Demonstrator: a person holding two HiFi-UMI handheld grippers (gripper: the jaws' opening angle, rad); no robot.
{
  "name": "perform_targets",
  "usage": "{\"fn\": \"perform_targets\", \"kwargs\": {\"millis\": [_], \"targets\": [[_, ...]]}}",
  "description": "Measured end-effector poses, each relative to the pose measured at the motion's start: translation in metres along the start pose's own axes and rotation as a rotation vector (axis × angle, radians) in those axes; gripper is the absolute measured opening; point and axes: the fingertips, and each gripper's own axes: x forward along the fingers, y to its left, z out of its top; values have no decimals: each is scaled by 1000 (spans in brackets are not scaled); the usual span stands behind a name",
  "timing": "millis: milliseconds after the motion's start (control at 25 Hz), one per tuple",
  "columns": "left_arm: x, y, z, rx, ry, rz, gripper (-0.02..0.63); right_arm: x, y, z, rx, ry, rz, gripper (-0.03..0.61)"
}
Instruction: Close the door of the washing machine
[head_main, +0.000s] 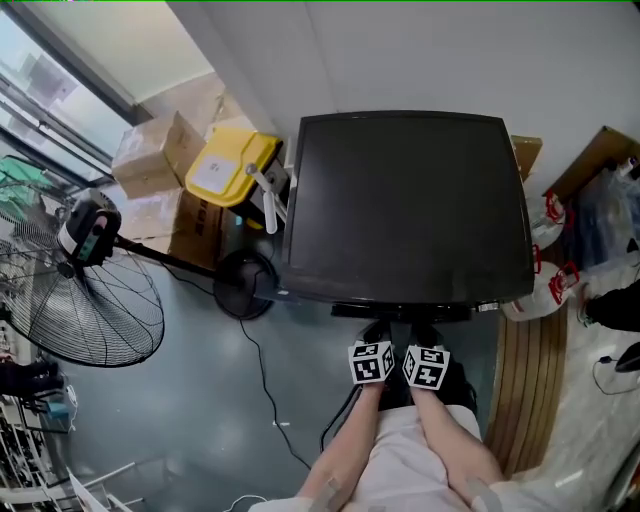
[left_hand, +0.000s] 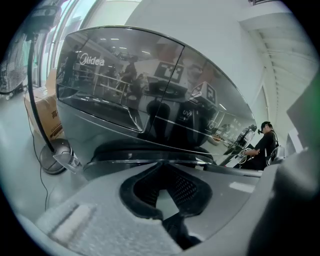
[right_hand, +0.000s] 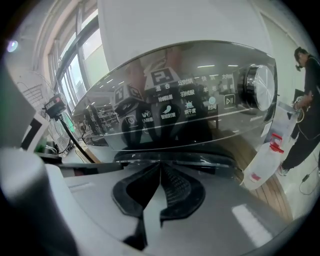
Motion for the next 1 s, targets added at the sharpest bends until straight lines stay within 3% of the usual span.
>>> {"fn": "perform_targets", "kwargs": {"millis": [320, 520, 1000], "targets": [[-3, 2, 1, 25, 19, 14, 8, 2, 3, -2, 44, 57, 44, 10], [-25, -16, 29, 67, -50, -31, 5, -15, 0, 4, 66, 43, 40, 5], [-86, -35, 29, 87, -57, -69, 5, -71, 21, 20, -44, 32, 114, 5]]}}
